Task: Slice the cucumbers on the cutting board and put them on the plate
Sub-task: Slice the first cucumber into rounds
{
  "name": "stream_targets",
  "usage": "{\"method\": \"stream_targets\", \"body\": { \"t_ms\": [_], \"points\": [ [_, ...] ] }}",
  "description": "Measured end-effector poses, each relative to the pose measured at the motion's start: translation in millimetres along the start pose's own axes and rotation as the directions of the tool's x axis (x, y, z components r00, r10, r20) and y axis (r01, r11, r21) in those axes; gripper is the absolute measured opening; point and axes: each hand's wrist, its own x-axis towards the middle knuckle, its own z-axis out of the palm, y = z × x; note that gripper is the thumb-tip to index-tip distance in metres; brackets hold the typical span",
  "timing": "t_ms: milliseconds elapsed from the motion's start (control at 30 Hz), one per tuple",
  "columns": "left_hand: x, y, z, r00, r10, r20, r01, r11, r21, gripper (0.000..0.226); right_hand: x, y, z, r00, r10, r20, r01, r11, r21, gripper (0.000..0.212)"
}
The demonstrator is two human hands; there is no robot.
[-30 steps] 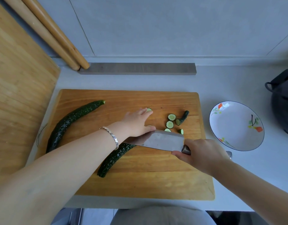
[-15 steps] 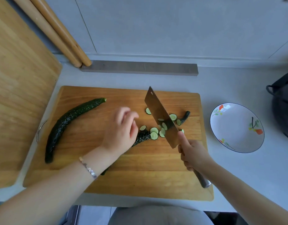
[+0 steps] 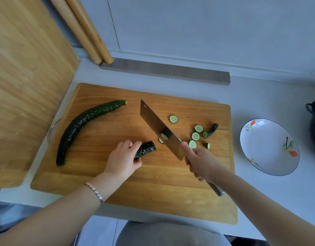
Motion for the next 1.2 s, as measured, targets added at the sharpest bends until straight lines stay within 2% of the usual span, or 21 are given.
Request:
{"method": "stream_targets", "body": {
  "t_ms": [100, 200, 400, 567, 667, 1000, 1200],
  "points": [
    [-3, -9, -2, 0.997, -0.072, -0.01, 0.072, 0.997, 0.013, 0.051, 8, -1, 9, 1.0, 0.021, 0.017, -0.02, 0.998, -0.058, 0.059],
    [1, -4, -2, 0.999, -0.037, -0.025, 0.038, 0.999, 0.029, 0.055, 13, 6, 12, 0.999, 0.044, 0.004, -0.044, 0.998, -0.042, 0.059],
    [12, 17, 7, 0.993, 0.047, -0.106, -0.051, 0.998, -0.03, 0.057, 8, 17, 1, 0.994, 0.082, -0.079, -0.074, 0.993, 0.095, 0.057],
    [22, 37, 15, 0.987, 0.021, -0.157, -0.032, 0.997, -0.067, 0.045, -1, 10, -1, 0.994, 0.068, -0.091, -0.05, 0.981, 0.186, 0.058],
    [24, 38, 20, 0.983, -0.04, -0.179, 0.015, 0.99, -0.141, 0.037, -5, 3, 2, 0.994, 0.044, -0.103, -0.025, 0.984, 0.179, 0.059],
    [26, 34, 21, 0.976, -0.022, -0.217, -0.025, 0.977, -0.21, 0.035, 1, -7, 9, 0.995, 0.028, -0.094, -0.021, 0.997, 0.069, 0.058],
    [26, 31, 23, 0.974, -0.012, -0.224, -0.038, 0.976, -0.215, 0.035, 3, -7, 11, 0.995, 0.046, -0.089, -0.04, 0.997, 0.063, 0.056]
  ]
}}
